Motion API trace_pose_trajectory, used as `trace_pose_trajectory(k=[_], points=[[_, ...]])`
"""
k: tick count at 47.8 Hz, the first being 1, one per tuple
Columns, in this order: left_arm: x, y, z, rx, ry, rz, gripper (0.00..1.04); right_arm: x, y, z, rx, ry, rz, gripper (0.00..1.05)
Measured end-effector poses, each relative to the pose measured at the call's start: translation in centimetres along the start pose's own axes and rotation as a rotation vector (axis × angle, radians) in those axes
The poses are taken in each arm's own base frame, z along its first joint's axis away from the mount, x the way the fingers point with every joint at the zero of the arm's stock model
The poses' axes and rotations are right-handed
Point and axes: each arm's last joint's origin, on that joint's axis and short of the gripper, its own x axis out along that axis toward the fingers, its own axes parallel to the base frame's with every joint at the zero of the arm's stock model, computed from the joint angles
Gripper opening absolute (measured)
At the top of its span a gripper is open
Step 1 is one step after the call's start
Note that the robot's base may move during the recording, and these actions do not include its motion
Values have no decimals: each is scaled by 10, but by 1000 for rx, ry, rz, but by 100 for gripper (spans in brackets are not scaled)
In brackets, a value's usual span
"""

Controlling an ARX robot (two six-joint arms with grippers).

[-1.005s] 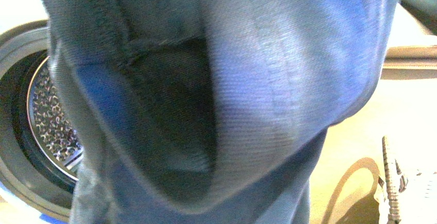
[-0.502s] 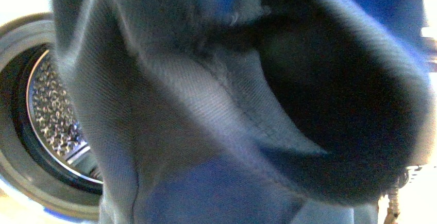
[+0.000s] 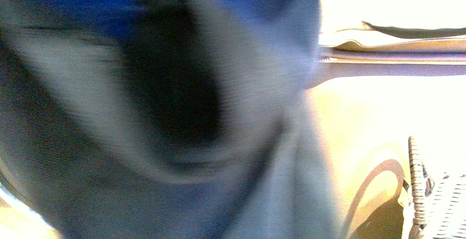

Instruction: Collect clothes from washing machine

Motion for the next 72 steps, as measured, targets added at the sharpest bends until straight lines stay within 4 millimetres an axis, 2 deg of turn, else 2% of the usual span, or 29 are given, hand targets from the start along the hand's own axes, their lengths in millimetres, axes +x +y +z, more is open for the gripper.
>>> trace_pose_trajectory(k=[16,26,37,38,42,47,52,55,60,66,72], points=[[0,0,0,0,0,7,6,34,-12,3,-15,4,-124,97],[0,0,0,1,0,8,6,41,-24,8,-28,-53,-248,97],[0,0,0,1,0,8,6,32,-36,13,-42,-99,-341,70],[0,0,0,1,0,8,6,29,-38,13,-45,-105,-349,64],[0,0,0,4,0,8,6,22,-41,13,-42,-114,-361,54],[0,0,0,4,1,8,6,4,-42,16,-39,-140,-382,33],[1,0,-1,4,2,7,6,-19,-39,30,-57,-186,-415,11],[1,0,-1,4,2,7,6,-28,-38,38,-66,-211,-430,6],[0,0,1,4,-2,6,26,-48,-35,57,-89,-262,-470,6],[-1,0,3,6,-9,5,44,-66,-30,74,-108,-295,-494,6],[-2,0,4,7,-11,5,72,-85,-13,103,-144,-332,-501,6]])
